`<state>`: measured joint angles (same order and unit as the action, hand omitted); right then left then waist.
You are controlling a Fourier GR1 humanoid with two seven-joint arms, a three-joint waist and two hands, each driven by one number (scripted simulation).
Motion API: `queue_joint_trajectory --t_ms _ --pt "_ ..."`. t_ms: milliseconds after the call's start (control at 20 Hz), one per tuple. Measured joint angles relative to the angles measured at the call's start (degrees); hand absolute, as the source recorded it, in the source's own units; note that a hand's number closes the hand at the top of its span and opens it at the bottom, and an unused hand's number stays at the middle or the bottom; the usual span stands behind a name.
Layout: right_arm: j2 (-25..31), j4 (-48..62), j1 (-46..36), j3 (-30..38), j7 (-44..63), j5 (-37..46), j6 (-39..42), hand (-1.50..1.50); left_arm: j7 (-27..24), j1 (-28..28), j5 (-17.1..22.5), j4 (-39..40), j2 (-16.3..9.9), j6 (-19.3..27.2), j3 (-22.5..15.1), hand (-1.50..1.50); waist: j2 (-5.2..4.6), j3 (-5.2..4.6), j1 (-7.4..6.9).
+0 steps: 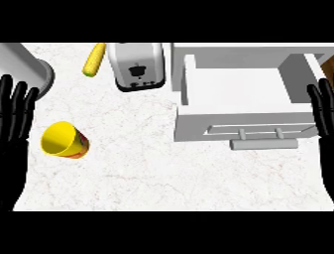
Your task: Pick up the cup, place it into the drawer and close the drawer
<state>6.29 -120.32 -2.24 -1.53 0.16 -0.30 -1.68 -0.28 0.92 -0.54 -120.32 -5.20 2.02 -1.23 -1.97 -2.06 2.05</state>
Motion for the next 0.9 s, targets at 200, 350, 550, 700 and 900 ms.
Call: queue_joint_trajectory --t_ms 200,350,550,700,900 --pt "0.37 0.68 -0.14 0.52 0.15 0.3 0.34 -1.5 -1.43 -0.32 2.22 2.38 -1.08 -1.52 2.8 -1.5 1.22 1.29 -1.29" --pt "0.5 -0.13 1.08 -0.69 1.12 -0.16 1.62 -1.5 -0.07 -0.55 4.55 3.46 -1.17 -1.04 6.03 -1.5 1.64 1.68 -1.78" --pt "1.89 1.42 0.78 -1.33 4.23 -1.87 4.21 -1.5 4.26 0.37 9.39 6.28 0.62 1.44 9.64 -1.5 1.8 1.9 -2.03" --pt "2.68 3.41 -1.62 -0.16 6.05 -3.5 5.55 -1.5 4.24 1.14 12.03 9.52 0.39 1.12 12.02 -1.5 1.85 1.99 -2.1" --pt "2.5 6.1 -2.42 0.57 5.13 -3.85 6.69 -1.5 2.31 1.35 13.2 15.12 -0.79 0.04 14.73 -1.5 1.9 2.01 -2.1"
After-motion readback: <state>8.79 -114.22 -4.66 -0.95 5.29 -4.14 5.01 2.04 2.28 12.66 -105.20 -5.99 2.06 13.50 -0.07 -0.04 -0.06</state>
